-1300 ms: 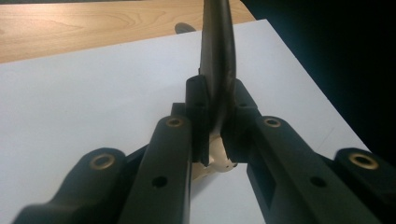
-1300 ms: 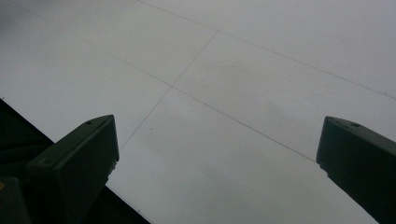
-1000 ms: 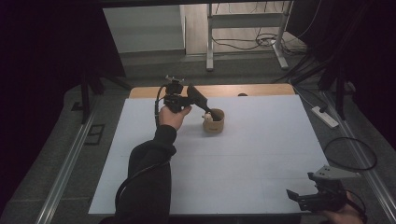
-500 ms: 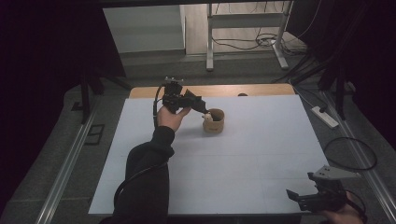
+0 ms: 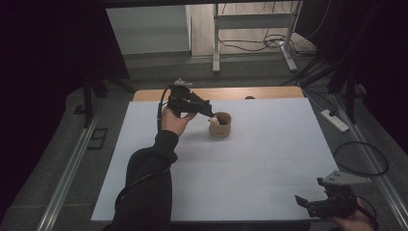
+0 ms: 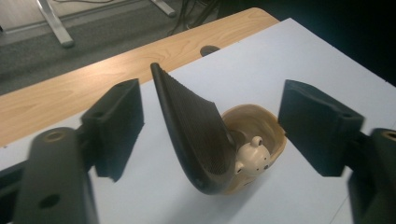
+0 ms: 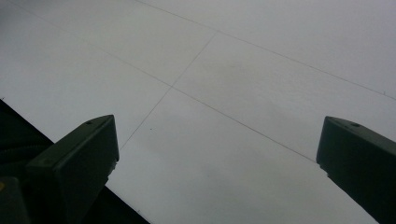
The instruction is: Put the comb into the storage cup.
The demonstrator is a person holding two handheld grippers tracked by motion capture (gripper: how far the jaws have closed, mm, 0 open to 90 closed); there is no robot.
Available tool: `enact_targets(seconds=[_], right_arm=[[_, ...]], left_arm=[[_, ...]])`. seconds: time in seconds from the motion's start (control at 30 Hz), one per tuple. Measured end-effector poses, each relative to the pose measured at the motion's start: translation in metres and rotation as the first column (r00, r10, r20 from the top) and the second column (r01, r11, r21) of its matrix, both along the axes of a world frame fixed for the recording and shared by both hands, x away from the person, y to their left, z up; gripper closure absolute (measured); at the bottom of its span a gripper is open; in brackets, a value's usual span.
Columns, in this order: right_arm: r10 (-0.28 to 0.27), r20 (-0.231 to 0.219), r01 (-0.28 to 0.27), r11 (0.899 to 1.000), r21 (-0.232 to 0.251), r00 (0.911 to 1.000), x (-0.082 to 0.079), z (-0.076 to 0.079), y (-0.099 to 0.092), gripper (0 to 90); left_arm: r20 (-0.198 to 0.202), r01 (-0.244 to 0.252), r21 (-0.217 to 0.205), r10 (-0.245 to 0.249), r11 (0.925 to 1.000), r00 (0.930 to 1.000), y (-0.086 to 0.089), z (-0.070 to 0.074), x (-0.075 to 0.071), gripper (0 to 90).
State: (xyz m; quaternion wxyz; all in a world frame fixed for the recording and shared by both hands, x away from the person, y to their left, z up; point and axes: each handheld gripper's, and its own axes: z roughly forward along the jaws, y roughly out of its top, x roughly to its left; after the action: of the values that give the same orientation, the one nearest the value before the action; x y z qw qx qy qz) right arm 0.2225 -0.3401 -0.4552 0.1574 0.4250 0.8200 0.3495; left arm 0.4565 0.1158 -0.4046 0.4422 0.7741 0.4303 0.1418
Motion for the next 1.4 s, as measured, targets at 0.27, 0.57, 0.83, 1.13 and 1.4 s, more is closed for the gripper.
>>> enact_targets(seconds=[0.27, 0.57, 0.83, 1.13, 1.4], right_arm=[[-0.001, -0.004, 0.001, 1.0, 0.003, 1.0, 0.0, 0.0, 0.0, 0.0], [0.007, -0.003, -0.007, 1.0, 0.002, 1.0, 0.0, 0.0, 0.0, 0.0], [0.006, -0.001, -0.006, 1.0, 0.0, 1.0, 0.0, 0.0, 0.001, 0.0], [0.004, 0.004, -0.004, 1.0, -0.003, 1.0, -0.001, 0.0, 0.001, 0.0], [0.003, 0.007, -0.003, 1.0, -0.004, 1.0, -0.001, 0.0, 0.001, 0.0]], left_arm=[[0.004, -0.01, 0.001, 0.01, 0.9999, 0.9999, 0.005, 0.005, -0.004, 5.8], [0.064, 0.008, 0.075, -0.012, 0.9971, 0.9979, 0.006, 0.009, -0.015, 0.3], [0.098, -0.006, 0.1, -0.003, 0.995, 0.9952, 0.014, 0.014, -0.025, 0.0], [0.114, -0.013, 0.092, 0.003, 0.9957, 0.9935, 0.025, 0.016, -0.037, 0.0], [0.116, -0.018, 0.101, 0.006, 0.9947, 0.9932, 0.032, 0.013, -0.047, 0.0]])
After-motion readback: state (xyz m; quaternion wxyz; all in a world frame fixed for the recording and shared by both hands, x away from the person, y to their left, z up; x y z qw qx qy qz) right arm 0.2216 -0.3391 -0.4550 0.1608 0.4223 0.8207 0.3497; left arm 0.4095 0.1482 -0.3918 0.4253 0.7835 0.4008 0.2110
